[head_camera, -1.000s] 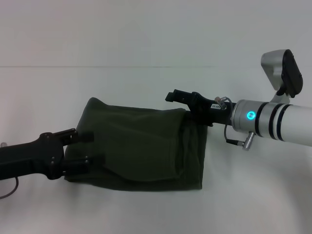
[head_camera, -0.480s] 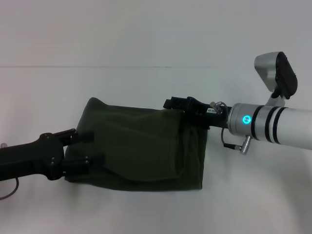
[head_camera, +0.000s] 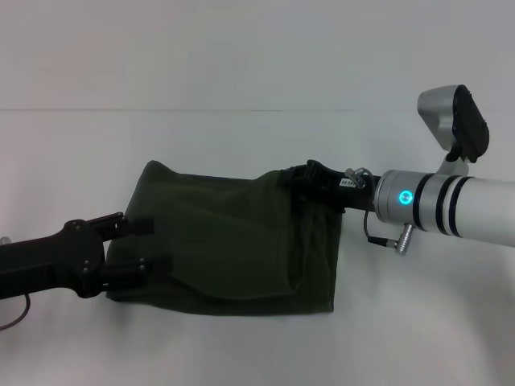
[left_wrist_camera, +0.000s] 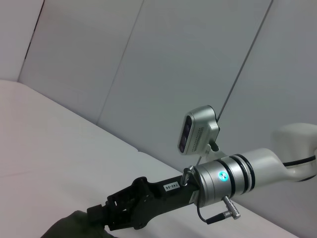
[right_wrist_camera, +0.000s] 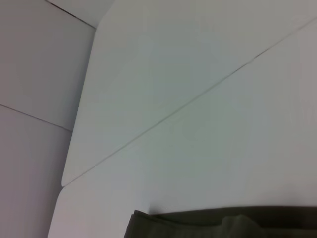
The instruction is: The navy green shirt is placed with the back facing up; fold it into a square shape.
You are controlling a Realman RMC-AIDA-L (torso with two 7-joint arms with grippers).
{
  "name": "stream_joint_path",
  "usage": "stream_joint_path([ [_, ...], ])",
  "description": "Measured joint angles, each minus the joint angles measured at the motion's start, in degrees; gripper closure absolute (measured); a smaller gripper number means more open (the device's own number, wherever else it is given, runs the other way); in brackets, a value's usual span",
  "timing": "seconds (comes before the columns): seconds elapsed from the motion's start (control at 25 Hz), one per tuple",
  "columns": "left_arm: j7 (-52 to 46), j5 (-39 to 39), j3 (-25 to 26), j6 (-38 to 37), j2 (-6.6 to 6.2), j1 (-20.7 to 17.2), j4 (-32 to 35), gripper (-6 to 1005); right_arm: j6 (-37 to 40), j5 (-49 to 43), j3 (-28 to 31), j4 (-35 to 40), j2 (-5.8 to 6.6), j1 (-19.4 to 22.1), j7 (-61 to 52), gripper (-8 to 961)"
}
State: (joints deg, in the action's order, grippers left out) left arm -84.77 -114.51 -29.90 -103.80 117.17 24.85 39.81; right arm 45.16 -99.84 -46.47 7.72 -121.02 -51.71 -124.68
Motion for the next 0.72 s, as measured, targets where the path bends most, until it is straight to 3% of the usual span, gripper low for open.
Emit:
stream_joint_path([
  [0.44,0.6,0.0,0.2,0.0,0.07,-0.3,0.0,123,2.2,0.3,0.4,0.4,0.11,0.3,0.0,856],
  [0.72,0.6,0.3,0.3,-0.7,0.16,-0.6,0.0,123,6.9,6.6,0.5,1.4,0.69,2.6,2.8,937],
])
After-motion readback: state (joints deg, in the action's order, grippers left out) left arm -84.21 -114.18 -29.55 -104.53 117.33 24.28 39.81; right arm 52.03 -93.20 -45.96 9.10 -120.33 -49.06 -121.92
